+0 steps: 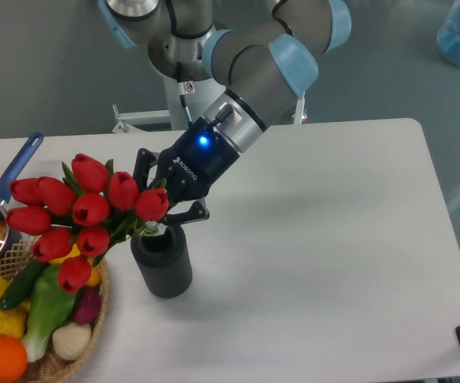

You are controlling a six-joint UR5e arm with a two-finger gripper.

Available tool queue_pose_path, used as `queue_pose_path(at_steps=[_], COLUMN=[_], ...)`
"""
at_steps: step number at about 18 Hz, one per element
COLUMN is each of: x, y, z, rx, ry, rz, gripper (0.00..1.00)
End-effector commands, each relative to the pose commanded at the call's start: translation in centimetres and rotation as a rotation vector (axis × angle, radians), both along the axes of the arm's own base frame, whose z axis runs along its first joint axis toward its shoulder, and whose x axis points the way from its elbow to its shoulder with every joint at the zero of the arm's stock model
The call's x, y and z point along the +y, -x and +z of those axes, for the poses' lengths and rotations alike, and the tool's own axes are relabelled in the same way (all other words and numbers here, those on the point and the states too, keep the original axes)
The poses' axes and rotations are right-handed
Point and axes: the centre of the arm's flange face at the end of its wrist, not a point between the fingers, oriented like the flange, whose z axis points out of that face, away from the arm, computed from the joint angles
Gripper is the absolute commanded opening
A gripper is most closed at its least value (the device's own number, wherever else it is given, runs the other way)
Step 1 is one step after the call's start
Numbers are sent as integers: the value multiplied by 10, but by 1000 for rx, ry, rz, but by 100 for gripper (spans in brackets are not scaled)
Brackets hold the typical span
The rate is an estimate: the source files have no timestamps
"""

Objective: Insert the flowers into the vase
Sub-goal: 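Push the tulip stems down into the black vase, straightening the bunch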

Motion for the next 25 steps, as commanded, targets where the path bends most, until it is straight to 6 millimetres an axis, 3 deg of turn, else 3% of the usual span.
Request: queue_pose_path(at_steps=[10,22,25], x=[-21,-23,-25], y=[3,-4,-6], z=[-44,-52,-70], rx=[-30,-46,-48], ry=[-69,-141,-140], rz=[-24,-57,-61], gripper=[21,21,21])
